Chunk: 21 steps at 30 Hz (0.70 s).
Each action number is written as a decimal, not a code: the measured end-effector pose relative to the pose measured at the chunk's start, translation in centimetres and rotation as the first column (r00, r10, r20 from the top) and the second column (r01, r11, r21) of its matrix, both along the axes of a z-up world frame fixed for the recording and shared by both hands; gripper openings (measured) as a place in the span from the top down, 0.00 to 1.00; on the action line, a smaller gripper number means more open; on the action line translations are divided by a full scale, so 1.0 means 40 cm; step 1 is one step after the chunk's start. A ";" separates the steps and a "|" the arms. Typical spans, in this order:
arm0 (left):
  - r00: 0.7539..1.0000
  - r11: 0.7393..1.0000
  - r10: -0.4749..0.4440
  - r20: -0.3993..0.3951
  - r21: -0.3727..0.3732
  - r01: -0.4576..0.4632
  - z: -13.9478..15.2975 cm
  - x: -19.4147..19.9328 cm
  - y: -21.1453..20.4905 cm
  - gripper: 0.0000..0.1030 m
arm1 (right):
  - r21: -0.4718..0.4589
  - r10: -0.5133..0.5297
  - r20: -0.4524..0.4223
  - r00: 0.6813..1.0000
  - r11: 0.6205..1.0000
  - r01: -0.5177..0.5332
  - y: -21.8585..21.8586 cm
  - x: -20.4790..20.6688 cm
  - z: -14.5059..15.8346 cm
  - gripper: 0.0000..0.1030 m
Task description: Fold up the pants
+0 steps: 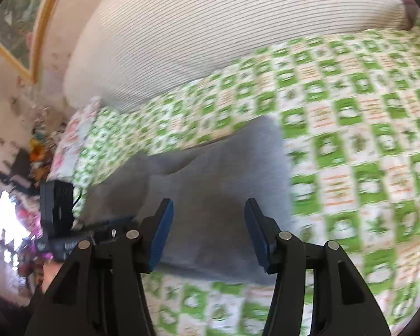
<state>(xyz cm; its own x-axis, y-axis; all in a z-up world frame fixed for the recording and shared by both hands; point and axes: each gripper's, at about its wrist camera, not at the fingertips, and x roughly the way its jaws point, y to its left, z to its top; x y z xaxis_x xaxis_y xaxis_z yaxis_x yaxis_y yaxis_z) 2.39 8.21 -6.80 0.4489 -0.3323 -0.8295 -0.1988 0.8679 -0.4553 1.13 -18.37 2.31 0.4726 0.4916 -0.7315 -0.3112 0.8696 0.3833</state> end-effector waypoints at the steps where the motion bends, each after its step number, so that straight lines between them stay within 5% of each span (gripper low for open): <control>1: 1.000 1.000 0.005 0.007 -0.003 -0.005 -0.002 -0.004 -0.001 0.64 | -0.020 -0.019 0.004 1.000 1.000 0.019 -0.006 0.005 -0.004 0.47; 2: 1.000 1.000 0.008 0.015 -0.010 -0.008 -0.001 -0.007 -0.002 0.79 | -0.030 -0.031 0.002 1.000 0.999 0.031 -0.011 0.009 -0.007 0.47; 5: 0.999 0.999 0.012 0.045 -0.038 -0.010 0.018 -0.024 0.002 0.88 | -0.024 -0.019 -0.002 1.000 1.000 0.019 -0.007 0.014 -0.011 0.47; 10: 0.998 0.999 0.012 0.057 -0.050 -0.009 0.023 -0.074 0.009 0.90 | -0.016 0.057 0.037 0.998 0.998 -0.057 0.035 0.002 -0.006 0.47; 15: 0.999 0.993 0.049 0.019 -0.105 -0.047 -0.025 -0.097 0.028 0.88 | -0.039 0.077 -0.115 0.990 0.996 -0.082 0.062 0.024 -0.100 0.47; 21: 0.995 0.992 0.089 0.047 -0.093 -0.085 0.023 -0.138 0.053 0.81 | -0.033 0.105 -0.044 0.994 0.994 -0.106 0.090 -0.008 -0.058 0.47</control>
